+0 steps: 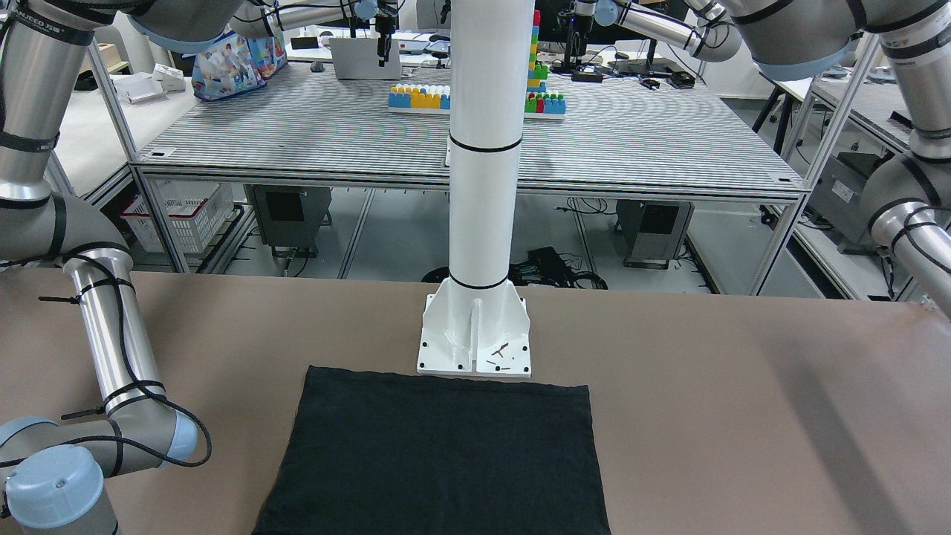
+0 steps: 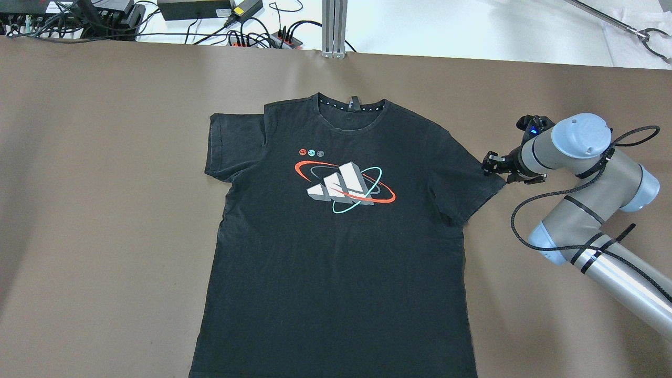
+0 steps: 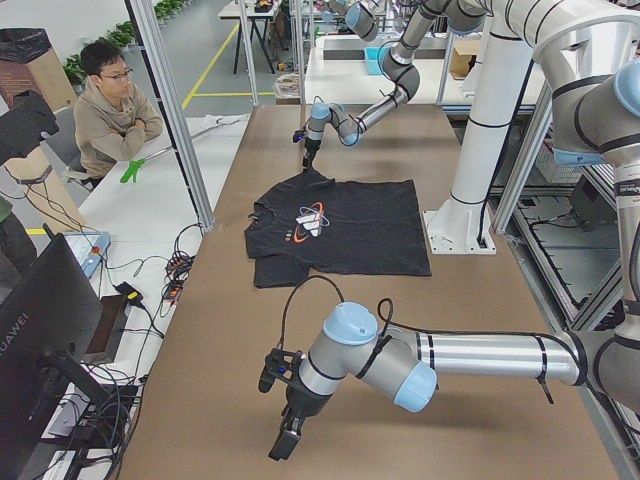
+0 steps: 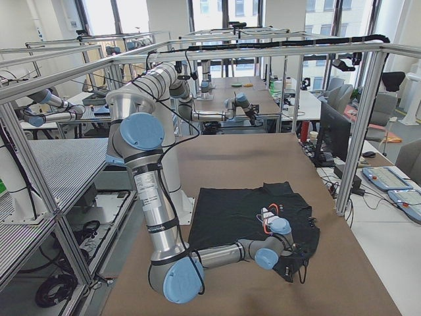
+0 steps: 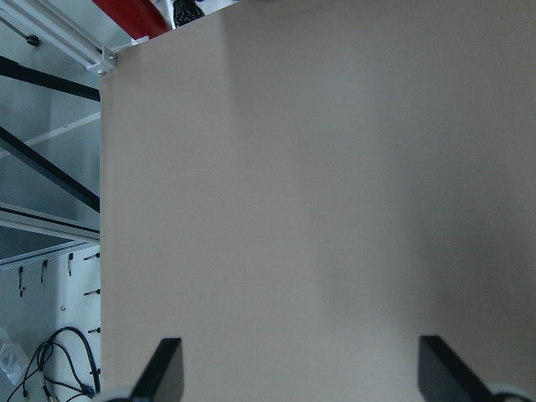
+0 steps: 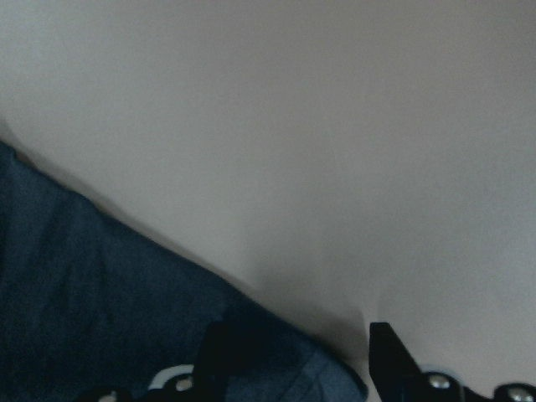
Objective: Fold clothes
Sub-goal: 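Move the right gripper in toward the shirt's sleeve nearest it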
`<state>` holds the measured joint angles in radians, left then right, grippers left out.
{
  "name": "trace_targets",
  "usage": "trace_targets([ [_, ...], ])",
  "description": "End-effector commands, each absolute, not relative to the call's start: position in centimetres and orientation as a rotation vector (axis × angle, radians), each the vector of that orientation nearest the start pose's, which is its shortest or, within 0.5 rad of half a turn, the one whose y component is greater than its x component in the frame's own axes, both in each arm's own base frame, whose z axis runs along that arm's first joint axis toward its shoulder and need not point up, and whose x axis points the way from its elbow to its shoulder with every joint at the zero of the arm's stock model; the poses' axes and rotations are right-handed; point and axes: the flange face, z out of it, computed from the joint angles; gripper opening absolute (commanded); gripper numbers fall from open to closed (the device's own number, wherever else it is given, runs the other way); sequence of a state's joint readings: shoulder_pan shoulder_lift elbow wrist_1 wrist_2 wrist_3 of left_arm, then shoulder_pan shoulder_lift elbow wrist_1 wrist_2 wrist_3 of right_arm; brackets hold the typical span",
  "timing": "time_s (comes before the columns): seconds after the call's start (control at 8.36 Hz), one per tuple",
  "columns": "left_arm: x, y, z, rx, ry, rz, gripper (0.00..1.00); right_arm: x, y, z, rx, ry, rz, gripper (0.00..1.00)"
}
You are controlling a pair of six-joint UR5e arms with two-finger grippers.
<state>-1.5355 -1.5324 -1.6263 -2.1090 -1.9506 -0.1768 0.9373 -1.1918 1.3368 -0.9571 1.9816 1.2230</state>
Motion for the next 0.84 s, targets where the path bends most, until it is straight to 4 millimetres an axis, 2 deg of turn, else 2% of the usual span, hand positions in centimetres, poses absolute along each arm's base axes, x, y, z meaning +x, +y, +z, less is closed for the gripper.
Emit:
trace_targets([
  [0.0,-7.8,-51.2,60.6,0.501,0.433,-0.060,1.00,-32.2,-59.0,50.1,0.084,-0.873,0.372,0.60],
  [0.36,-7.8,-51.5,60.4,0.506,0.433,-0.059,1.00,-31.9,-58.4,51.0,0.073,-0.865,0.367,0.54],
  [0.48,-7.8,-51.5,60.4,0.506,0.433,-0.058,1.00,-31.8,-58.3,51.4,0.073,-0.861,0.366,0.46],
  [0.6,-7.8,-51.5,60.4,0.509,0.433,-0.057,1.00,-31.5,-58.4,51.4,0.073,-0.862,0.370,0.19],
  [0.72,-7.8,-51.5,60.4,0.509,0.433,-0.058,1.00,-31.1,-58.8,51.2,0.075,-0.865,0.376,0.00],
])
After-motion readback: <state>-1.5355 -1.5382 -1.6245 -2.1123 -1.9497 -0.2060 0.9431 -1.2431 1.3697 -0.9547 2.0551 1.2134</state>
